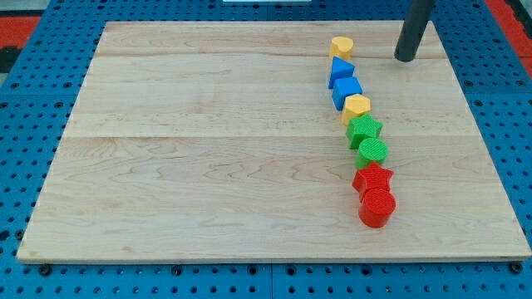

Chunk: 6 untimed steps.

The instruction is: Place your arm right to the green star

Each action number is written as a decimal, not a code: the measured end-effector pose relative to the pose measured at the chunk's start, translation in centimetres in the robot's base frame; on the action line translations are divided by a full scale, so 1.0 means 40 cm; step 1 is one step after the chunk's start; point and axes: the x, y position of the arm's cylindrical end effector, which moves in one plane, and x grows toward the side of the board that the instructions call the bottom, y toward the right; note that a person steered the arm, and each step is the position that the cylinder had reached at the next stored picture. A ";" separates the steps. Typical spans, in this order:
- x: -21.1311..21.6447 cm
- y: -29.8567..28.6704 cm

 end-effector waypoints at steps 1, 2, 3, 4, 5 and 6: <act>-0.017 -0.002; -0.040 -0.029; -0.039 -0.069; 0.058 -0.017; 0.234 -0.015; 0.325 -0.042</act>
